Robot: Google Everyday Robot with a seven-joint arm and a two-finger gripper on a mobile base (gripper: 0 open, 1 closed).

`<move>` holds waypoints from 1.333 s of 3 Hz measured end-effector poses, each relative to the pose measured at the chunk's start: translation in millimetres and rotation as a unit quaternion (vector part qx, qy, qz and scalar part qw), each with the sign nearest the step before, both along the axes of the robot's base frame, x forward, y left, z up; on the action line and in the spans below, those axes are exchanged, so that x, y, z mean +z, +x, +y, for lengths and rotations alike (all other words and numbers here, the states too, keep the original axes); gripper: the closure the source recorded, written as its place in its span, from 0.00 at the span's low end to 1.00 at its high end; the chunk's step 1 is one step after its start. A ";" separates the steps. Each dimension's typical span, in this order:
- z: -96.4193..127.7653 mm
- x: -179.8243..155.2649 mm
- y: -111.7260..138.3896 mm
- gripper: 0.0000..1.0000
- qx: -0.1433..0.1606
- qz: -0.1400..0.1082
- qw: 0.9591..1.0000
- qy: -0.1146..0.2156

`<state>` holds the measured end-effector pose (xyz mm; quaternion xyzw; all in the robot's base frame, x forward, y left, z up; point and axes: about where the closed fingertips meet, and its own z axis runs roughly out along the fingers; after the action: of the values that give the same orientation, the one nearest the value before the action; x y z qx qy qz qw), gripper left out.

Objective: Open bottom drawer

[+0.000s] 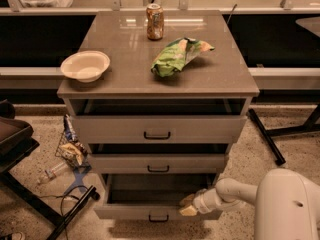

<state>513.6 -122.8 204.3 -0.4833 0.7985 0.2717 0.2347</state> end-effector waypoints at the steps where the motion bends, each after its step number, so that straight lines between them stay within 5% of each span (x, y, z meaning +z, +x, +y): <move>1: -10.0 1.7 -24.6 1.00 0.004 0.019 1.000 -0.009; 4: -0.6 16.3 -13.2 1.00 0.022 0.004 0.999 -0.031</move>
Offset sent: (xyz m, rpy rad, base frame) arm -0.2123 -0.0927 0.0230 -0.1569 0.3750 0.2058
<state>500.4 -123.4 220.6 -0.5064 0.7967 0.2544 0.2103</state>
